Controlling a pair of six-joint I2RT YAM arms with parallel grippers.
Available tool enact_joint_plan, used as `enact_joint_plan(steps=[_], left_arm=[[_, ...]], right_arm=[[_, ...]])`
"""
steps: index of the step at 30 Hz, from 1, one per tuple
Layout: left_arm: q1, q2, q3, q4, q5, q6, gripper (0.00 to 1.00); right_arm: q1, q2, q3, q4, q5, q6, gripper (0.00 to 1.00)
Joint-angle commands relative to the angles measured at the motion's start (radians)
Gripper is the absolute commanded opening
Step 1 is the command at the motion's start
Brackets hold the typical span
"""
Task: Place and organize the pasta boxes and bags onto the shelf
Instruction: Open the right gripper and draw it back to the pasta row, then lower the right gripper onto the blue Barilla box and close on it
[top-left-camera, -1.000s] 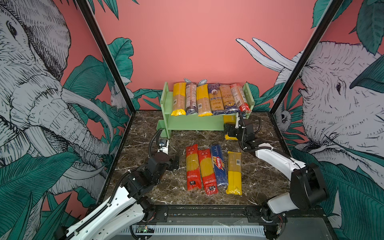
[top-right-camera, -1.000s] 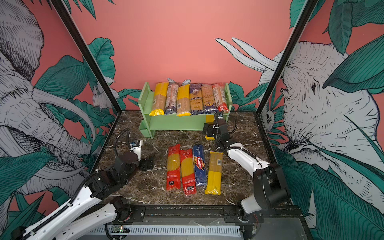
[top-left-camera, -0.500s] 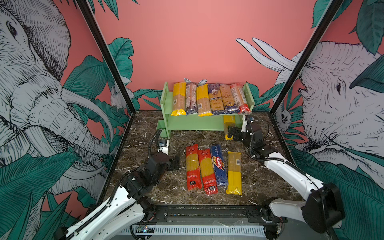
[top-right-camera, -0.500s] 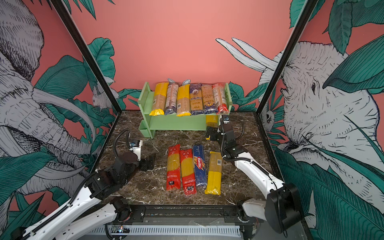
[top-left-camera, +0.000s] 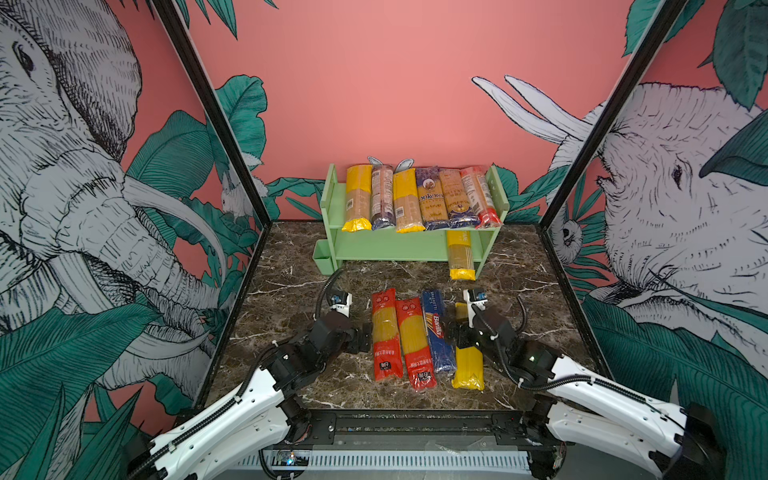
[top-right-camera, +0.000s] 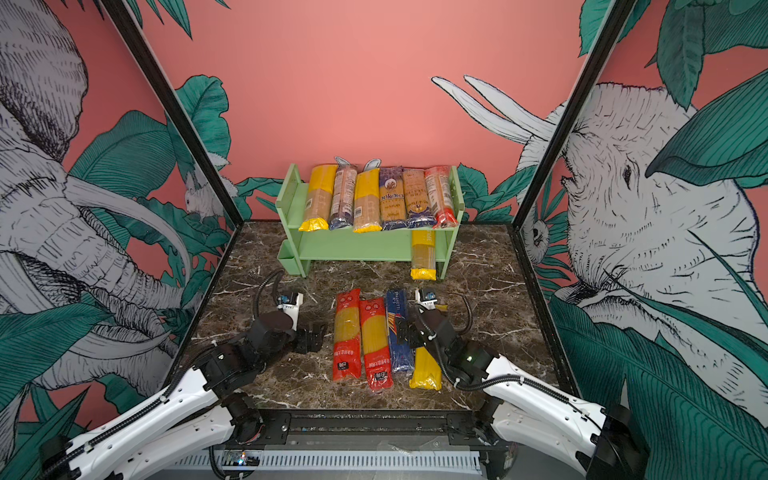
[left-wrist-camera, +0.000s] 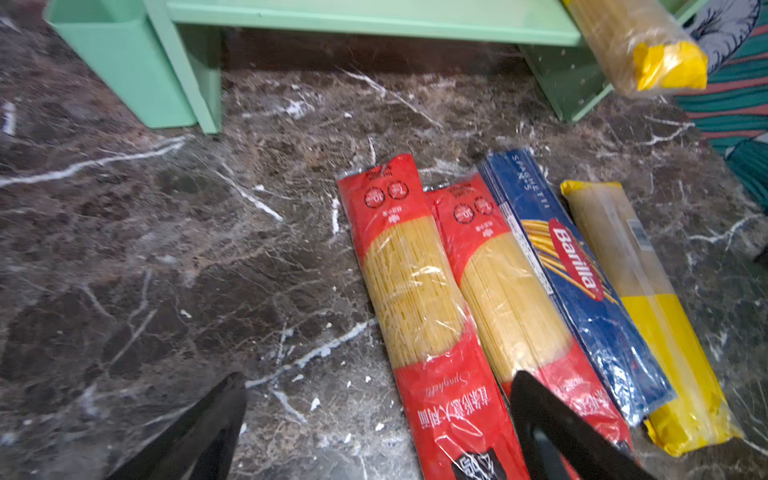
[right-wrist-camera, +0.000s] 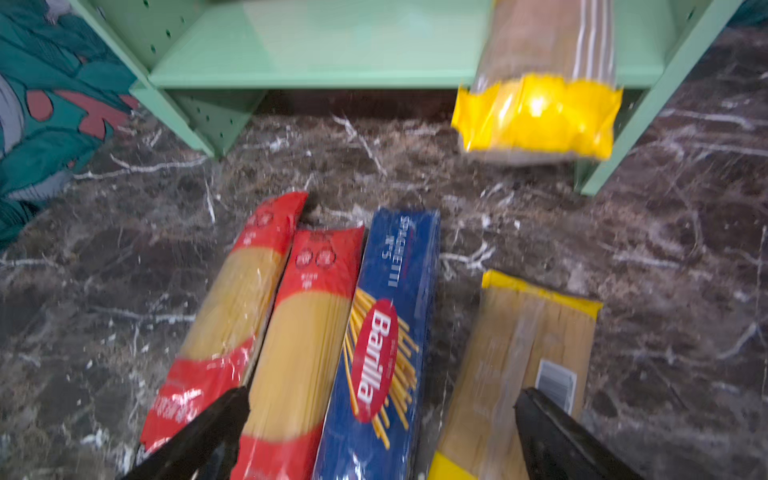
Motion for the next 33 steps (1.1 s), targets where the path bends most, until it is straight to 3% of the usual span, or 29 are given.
enact_joint_plan(steps=[1,5,12,17,25,30,33], left_arm=[[-0.042,0.033,-0.015,0.079,0.019,-0.043,0.99],[-0.096,0.090,-0.015,0.117,0.008,-0.051,0.99],[-0.141,0.116,-0.019,0.123,-0.018,-0.062,0.99],[-0.150,0.100,-0.027,0.110,-0.019,-0.060,0.99],[-0.157,0.113,-0.034,0.118,-0.017,-0.064,0.99],[-0.158,0.128,-0.028,0.128,-0.020,-0.063,0.99],[-0.160,0.137,-0.022,0.128,-0.022,-0.060,0.99]], right_arm=[[0.064,-0.026,-0.038,-0.046,0.094,0.102,0.99],[0.155,0.013,-0.082,-0.013,0.124,0.172,0.98],[0.313,0.249,-0.095,0.139,0.178,0.258,0.91],[0.337,0.329,-0.091,0.186,0.185,0.277,0.87],[0.339,0.306,-0.137,0.143,0.215,0.314,0.86],[0.339,0.323,-0.154,0.105,0.209,0.355,0.73],[0.339,0.339,-0.165,0.128,0.195,0.357,0.71]])
